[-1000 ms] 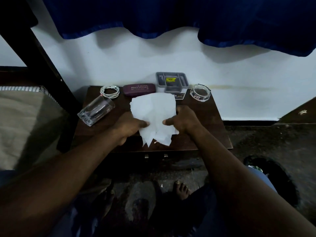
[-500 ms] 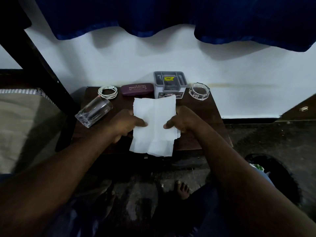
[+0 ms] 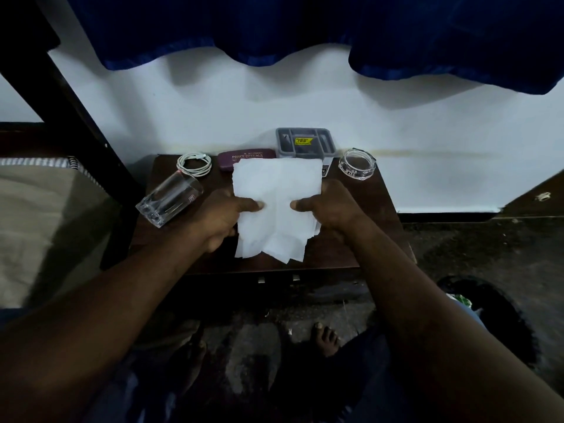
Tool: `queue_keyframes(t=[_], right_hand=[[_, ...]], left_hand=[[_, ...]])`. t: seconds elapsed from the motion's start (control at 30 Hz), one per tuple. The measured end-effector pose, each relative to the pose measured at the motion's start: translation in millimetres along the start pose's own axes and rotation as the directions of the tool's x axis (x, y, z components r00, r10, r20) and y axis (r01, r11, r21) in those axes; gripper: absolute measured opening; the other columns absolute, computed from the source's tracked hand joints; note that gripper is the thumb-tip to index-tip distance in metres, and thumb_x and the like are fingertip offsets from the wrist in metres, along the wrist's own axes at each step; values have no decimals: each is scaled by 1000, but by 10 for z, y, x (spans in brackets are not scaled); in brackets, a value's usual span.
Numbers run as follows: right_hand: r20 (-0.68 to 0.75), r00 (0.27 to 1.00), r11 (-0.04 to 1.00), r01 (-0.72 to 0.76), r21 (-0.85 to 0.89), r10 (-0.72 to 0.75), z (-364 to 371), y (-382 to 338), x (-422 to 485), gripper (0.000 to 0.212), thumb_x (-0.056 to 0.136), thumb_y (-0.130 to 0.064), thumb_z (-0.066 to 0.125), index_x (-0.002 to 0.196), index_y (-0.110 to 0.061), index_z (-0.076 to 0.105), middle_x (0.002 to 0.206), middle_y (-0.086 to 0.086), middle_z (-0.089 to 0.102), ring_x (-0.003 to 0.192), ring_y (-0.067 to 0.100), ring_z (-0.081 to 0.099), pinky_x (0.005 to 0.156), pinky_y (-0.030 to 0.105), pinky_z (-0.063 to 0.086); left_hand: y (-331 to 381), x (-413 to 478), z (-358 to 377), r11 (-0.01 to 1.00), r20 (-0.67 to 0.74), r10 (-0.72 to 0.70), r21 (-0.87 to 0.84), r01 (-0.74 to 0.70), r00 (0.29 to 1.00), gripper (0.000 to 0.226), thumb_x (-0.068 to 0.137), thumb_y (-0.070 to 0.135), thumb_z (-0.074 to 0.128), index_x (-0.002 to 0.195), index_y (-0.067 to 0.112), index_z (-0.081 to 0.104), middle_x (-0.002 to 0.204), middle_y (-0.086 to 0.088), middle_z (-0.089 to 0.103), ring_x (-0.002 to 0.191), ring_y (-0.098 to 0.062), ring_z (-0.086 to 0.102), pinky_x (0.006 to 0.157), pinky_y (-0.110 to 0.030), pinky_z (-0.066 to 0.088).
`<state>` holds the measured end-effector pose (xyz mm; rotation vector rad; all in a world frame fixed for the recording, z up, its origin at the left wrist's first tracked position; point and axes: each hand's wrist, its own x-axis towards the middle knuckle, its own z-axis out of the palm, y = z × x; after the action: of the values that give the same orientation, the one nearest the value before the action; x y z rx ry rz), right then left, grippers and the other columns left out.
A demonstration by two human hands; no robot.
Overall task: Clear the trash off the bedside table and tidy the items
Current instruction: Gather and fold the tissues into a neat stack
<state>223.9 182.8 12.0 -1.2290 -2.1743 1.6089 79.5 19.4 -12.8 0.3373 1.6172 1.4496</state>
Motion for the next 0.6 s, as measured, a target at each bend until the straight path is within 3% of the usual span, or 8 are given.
queue_keyframes(t=[0.13, 0.27, 0.37, 0.47, 0.53, 0.6], right_hand=[[-37, 998, 990, 56, 127, -52, 3, -17, -13, 35, 78, 0, 84, 112, -2, 75, 110, 12, 77, 103, 28, 74, 98, 51, 58], [-119, 986, 984, 128, 126, -113, 13, -21, -24, 38, 76, -2, 85, 112, -9, 74, 113, 13, 76, 106, 29, 73, 95, 54, 58], [-139, 980, 990, 144, -3, -143, 62, -22, -48, 43, 76, -11, 87, 117, -10, 74, 113, 8, 77, 105, 23, 73, 95, 48, 58], [-114, 976, 974, 168, -152, -187, 123, -12, -79, 29, 79, -19, 85, 105, -12, 76, 100, 4, 77, 92, 19, 72, 87, 45, 60], [-130, 966, 963, 199, -181, -224, 155, -31, -99, 27, 80, -21, 83, 104, -13, 76, 98, 2, 76, 89, 18, 71, 85, 44, 59], [-164, 956, 962, 216, -168, -244, 167, -61, -105, 32, 80, -22, 83, 110, -14, 76, 102, 1, 77, 94, 17, 72, 88, 42, 59]], left_hand=[[-2, -6, 31, 994, -55, 33, -99, -38, 998, 33, 88, 6, 75, 121, 3, 71, 114, -15, 77, 108, -35, 73, 95, -54, 58], [4, 27, 28, 989, -141, 129, -55, -138, 982, 30, 89, 5, 75, 118, -1, 71, 115, -18, 75, 101, -30, 74, 88, -39, 61], [-16, 42, 14, 989, -128, 125, -59, -133, 984, 34, 86, 3, 77, 119, 4, 73, 113, -12, 77, 105, -29, 74, 90, -39, 60], [-77, 38, 10, 991, -159, 125, -34, -132, 979, 34, 83, 3, 80, 117, 7, 75, 109, -10, 79, 104, -31, 74, 90, -42, 61], [-91, 37, 9, 987, -184, 150, -20, -157, 971, 33, 83, 3, 80, 115, 8, 75, 107, -9, 79, 103, -32, 75, 92, -48, 60], [-66, 46, 3, 975, -207, 216, -1, -221, 954, 34, 83, 4, 81, 115, 11, 74, 109, -6, 79, 104, -27, 75, 93, -44, 60]])
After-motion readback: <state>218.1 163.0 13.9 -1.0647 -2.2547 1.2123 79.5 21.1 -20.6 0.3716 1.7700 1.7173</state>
